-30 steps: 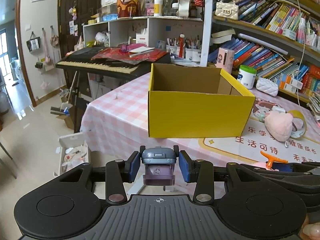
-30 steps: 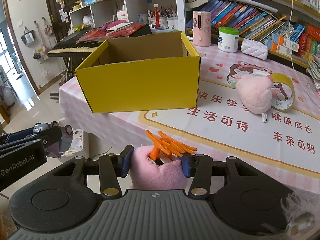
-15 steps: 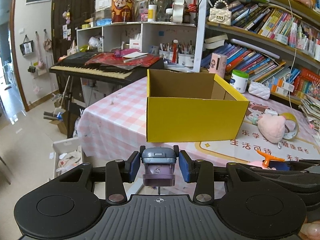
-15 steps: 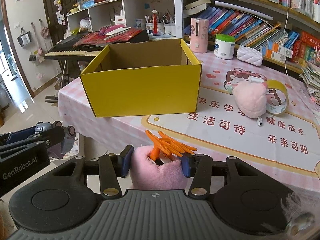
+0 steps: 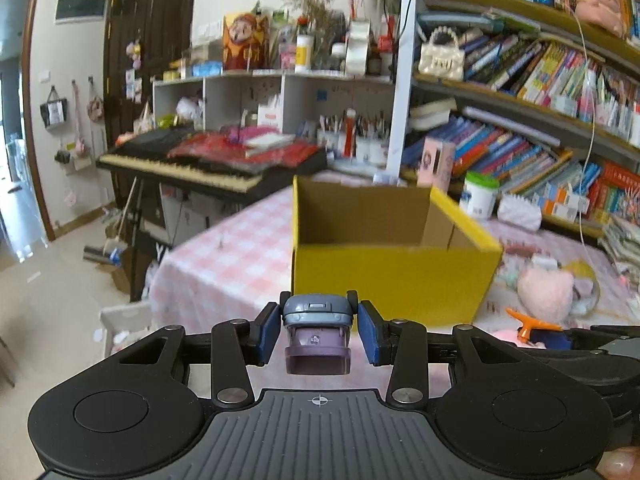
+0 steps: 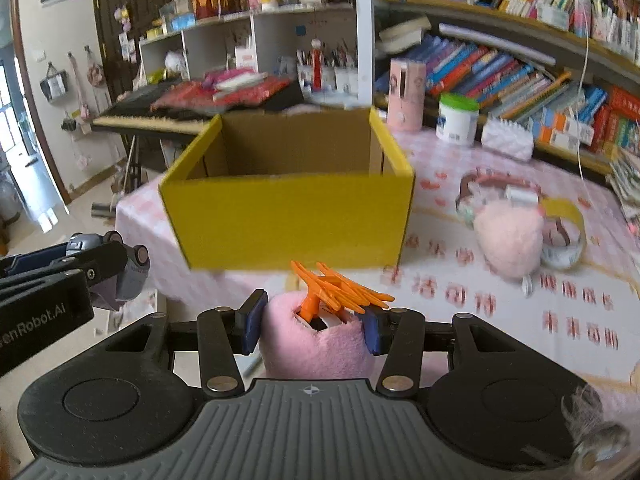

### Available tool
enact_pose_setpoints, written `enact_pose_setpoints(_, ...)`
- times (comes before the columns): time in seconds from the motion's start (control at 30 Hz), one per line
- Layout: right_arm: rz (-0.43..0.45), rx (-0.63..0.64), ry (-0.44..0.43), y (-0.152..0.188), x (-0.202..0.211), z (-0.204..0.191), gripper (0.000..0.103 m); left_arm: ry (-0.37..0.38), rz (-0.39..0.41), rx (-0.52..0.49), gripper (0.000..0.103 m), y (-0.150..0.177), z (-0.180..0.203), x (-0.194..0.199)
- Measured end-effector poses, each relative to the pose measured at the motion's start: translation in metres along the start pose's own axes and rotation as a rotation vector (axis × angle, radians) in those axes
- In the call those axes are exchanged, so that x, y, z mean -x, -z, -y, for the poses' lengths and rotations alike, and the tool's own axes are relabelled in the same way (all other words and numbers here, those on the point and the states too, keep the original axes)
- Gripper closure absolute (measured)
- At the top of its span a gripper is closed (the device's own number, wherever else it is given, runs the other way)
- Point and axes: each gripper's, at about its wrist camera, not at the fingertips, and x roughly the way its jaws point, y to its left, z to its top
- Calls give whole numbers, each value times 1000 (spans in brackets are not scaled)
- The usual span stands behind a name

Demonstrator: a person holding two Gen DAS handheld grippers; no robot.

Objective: Organize objects
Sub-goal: 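Carry the chick and toy car with both tools over the yellow box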

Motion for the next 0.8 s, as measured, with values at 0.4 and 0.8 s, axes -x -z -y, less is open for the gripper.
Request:
enact_pose_setpoints(0.4, 185, 52, -20, -98, -38, 23, 58, 5, 99, -13, 63, -59, 23, -59)
enact_pose_setpoints(0.8, 61, 139, -108, -142, -127, 47, 57, -54, 9, -51, 63, -73, 48, -130)
